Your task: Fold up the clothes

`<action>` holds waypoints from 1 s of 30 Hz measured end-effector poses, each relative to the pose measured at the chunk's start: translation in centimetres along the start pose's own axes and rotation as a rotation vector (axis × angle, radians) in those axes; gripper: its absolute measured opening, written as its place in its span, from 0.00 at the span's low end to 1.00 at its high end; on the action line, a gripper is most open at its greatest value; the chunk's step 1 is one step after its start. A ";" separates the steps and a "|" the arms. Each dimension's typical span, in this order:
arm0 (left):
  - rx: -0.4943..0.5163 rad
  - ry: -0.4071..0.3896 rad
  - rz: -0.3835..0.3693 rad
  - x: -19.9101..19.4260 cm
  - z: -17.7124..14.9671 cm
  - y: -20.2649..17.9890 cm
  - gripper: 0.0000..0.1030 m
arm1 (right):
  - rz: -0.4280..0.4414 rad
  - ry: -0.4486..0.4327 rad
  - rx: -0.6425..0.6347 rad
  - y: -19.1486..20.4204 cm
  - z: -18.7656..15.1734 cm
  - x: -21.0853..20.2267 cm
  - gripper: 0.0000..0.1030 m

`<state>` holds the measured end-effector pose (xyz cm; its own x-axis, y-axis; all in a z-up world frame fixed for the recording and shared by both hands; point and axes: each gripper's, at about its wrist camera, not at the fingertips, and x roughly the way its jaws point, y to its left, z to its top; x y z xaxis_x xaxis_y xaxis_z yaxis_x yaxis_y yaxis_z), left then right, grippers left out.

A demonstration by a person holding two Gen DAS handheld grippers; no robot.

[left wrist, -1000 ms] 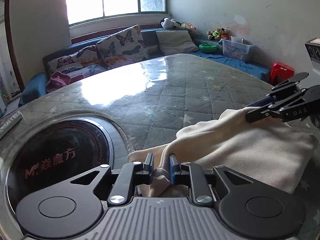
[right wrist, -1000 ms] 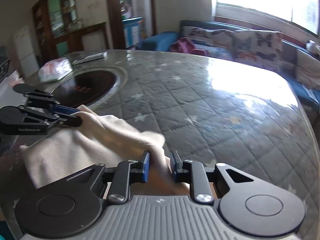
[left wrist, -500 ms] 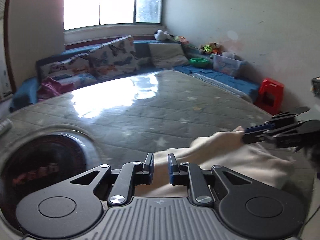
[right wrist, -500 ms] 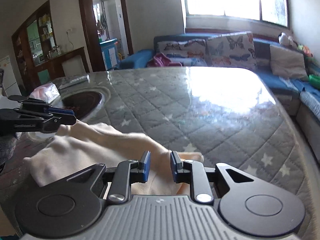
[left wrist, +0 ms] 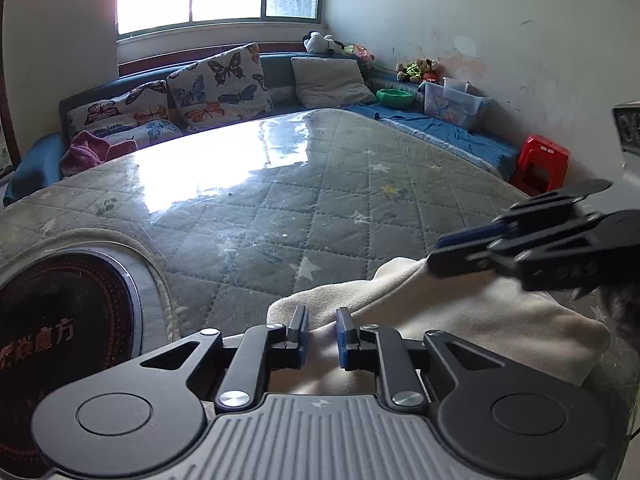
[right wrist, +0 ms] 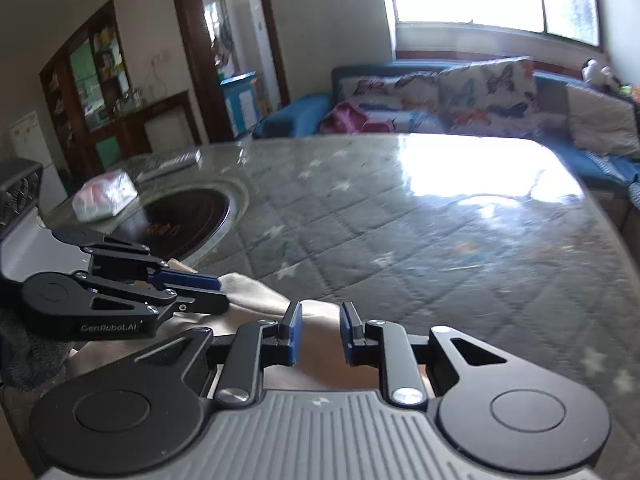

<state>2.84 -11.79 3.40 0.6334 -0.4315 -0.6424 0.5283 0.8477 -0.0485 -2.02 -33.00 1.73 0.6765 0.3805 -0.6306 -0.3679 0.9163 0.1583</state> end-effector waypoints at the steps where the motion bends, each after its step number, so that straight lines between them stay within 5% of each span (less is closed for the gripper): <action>1: 0.001 0.000 0.002 0.1 0.0 0.0 0.17 | -0.009 0.016 -0.009 0.2 -0.1 0.8 0.19; 16: 0.003 -0.006 0.001 0.8 0.1 -1.0 0.18 | -0.041 0.028 -0.125 3.0 -0.1 1.3 0.18; 30: -0.032 -0.057 0.019 -2.7 -1.2 -1.4 0.18 | -0.006 0.025 -0.135 4.2 -2.0 0.2 0.20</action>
<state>-0.29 -11.44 4.28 0.6746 -0.4314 -0.5991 0.4984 0.8648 -0.0616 -4.73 -29.31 0.81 0.6636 0.3699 -0.6503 -0.4474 0.8929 0.0514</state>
